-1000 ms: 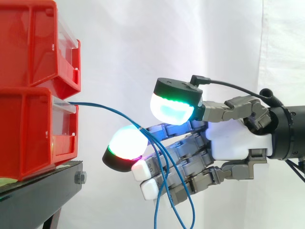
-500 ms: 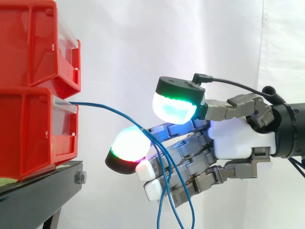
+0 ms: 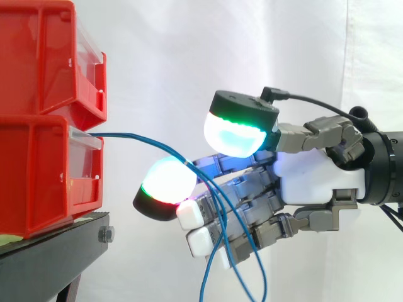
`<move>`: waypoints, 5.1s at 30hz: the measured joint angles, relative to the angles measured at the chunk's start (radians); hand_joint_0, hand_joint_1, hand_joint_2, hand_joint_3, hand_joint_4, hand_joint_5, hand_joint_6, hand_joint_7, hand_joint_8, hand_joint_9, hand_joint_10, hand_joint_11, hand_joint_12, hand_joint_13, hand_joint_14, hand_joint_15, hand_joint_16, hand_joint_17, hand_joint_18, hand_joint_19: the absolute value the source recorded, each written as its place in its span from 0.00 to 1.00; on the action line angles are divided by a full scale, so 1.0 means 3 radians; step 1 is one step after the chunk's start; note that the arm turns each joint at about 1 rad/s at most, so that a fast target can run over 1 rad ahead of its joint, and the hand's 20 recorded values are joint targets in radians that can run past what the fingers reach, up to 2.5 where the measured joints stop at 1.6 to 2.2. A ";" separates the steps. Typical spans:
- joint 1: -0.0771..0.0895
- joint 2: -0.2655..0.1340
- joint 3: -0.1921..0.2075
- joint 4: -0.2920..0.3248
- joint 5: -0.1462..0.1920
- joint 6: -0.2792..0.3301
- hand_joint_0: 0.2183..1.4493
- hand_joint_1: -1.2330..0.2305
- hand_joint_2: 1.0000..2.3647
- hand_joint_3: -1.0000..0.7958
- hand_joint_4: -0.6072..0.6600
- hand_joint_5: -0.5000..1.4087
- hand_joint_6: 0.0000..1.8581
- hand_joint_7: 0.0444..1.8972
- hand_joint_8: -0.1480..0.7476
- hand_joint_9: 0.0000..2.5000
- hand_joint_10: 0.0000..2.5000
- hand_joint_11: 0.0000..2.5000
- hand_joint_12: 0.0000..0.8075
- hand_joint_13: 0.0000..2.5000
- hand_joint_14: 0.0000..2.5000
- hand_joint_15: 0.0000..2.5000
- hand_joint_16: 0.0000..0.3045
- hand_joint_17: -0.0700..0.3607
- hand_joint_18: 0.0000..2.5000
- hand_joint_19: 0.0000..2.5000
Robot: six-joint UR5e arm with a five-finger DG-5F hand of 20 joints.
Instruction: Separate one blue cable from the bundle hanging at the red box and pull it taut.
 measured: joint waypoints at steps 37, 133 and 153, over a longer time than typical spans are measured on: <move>-0.0002 -0.0002 -0.0244 0.0425 -0.0096 0.0103 0.35 0.37 0.01 0.39 0.64 0.22 0.28 0.70 0.50 0.34 0.00 0.11 0.39 0.34 0.00 0.13 0.12 0.36 0.31 0.13; 0.0002 -0.0001 -0.0246 0.0268 -0.0072 0.0082 0.45 0.20 0.00 0.31 0.57 0.16 0.49 0.54 0.53 0.38 0.01 0.25 0.42 0.38 0.01 0.16 0.12 0.36 0.36 0.13; 0.0002 -0.0001 -0.0246 0.0264 -0.0075 0.0087 0.26 0.30 0.00 0.28 0.63 0.17 0.46 0.50 0.54 0.40 0.01 0.26 0.43 0.39 0.01 0.17 0.13 0.37 0.38 0.15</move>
